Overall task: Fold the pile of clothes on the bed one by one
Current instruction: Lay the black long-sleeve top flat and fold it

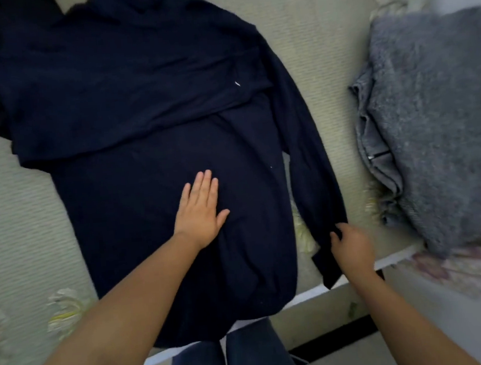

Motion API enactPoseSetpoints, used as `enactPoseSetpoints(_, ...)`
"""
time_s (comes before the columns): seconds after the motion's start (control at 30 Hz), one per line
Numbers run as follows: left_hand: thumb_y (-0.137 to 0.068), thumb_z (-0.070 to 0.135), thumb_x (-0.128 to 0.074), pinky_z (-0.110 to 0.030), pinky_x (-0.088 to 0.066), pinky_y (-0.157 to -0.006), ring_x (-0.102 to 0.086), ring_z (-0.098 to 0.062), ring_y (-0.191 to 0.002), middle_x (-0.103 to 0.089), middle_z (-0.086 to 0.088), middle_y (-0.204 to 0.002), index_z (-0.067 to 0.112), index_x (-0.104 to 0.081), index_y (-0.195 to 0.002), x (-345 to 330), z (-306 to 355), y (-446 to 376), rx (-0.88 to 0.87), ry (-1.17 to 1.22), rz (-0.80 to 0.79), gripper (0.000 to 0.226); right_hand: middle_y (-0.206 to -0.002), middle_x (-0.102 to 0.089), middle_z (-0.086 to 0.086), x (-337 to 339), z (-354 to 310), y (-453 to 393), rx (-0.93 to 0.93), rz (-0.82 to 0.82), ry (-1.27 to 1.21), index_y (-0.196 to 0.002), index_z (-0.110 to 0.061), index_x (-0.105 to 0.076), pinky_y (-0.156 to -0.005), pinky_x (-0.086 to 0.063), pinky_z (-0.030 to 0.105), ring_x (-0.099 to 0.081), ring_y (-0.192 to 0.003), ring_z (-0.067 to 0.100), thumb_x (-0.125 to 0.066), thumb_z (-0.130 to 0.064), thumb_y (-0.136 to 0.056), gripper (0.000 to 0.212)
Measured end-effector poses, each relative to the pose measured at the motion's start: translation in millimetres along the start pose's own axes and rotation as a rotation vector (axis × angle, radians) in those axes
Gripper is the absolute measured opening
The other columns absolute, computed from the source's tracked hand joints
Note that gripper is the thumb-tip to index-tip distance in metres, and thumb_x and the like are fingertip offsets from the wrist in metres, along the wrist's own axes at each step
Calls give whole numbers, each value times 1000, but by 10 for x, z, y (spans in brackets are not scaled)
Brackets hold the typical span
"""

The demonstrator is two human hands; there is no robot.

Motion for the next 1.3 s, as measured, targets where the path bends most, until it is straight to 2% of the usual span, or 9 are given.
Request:
enactPoseSetpoints(0.2, -97, 44, -29, -34, 2, -115, 13, -19, -142, 17, -6, -154, 10, 10, -145, 198, 26, -12, 21, -56, -96, 71, -94, -62, 14, 569, -182, -395, -109, 91, -893, -101, 6, -62, -81, -42, 31, -55, -87, 21, -55, -1, -87, 17)
enactPoseSetpoints(0.3, -98, 35, -33, -35, -4, -116, 2, -16, -143, 4, -3, -156, 12, -1, -147, 445, 23, 43, 53, 8, -70, 62, -79, -58, 3, 1018, -494, -544, -77, 34, -1209, -78, -13, -58, -75, -48, 27, -56, -72, 12, -53, 0, -89, 18)
enactPoseSetpoints(0.43, -97, 25, -38, -35, -11, -115, -4, -18, -143, -6, -5, -155, 10, -7, -146, 815, -262, 278, 198, 184, 108, 60, -74, -59, 2, 1483, -1224, -557, 25, -136, -1414, -72, -15, -55, -62, -52, 23, -57, -65, 10, -52, 1, -89, 24)
enactPoseSetpoints(0.57, -96, 21, -42, -35, -17, -115, -9, -20, -143, -12, -8, -154, 7, -12, -146, 1077, -777, 614, 374, 324, 209, 60, -76, -57, 2, 1629, -2275, -366, 150, -282, -1543, -73, -15, -54, -69, -51, 27, -55, -70, 13, -51, 0, -90, 23)
enactPoseSetpoints(0.7, -94, 17, -45, -36, -22, -110, -20, -25, -140, -21, -13, -152, 4, -18, -144, 1255, -1348, 950, 528, 431, 306, 58, -91, -59, 1, 1361, -3339, 136, 437, -646, -1212, -118, -3, -53, -83, -47, 34, -58, -82, 15, -44, -6, -95, 25)
enactPoseSetpoints(0.8, -94, 17, -45, -37, -26, -106, -31, -29, -133, -31, -16, -147, 3, -23, -143, 1279, -1734, 1072, 610, 523, 337, 55, -109, -58, 2, 974, -3592, 338, 564, -776, -824, -129, -7, -47, -86, -45, 28, -59, -92, 13, -39, -15, -98, 33)
enactPoseSetpoints(1.0, -91, 35, -51, -37, -32, -103, -39, -30, -128, -38, -18, -142, 3, -25, -141, 1113, -1957, 688, 634, 755, 337, 65, -116, -61, 14, 670, -2992, -169, 665, -184, -309, -117, -2, -58, -80, -36, 13, -56, -104, 21, -54, -12, -91, 29)
enactPoseSetpoints(1.17, -90, 41, -51, -40, -35, -100, -38, -33, -124, -35, -20, -139, 5, -19, -143, 945, -1943, 264, 744, 658, 298, 72, -134, -45, 18, 435, -2384, -476, 700, -65, 429, -136, -9, -41, -100, -35, 40, -43, -122, 32, -68, -35, -80, 68)
enactPoseSetpoints(1.3, -93, 25, -49, -42, -37, -93, -46, -38, -109, -47, -25, -121, 2, -47, -128, 975, -2057, 126, 771, 619, 401, 42, -94, -60, 26, 400, -2411, -597, 773, -1, 437, -116, 3, -60, -63, -51, 40, -61, -76, 38, -73, 8, -64, 54)
Point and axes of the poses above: each hand's wrist, its own y-axis away from the middle knuckle, its own x-axis out of the back of the hand, z = x × y, the point moved 4 cm from there along -y, towards the middle knuckle
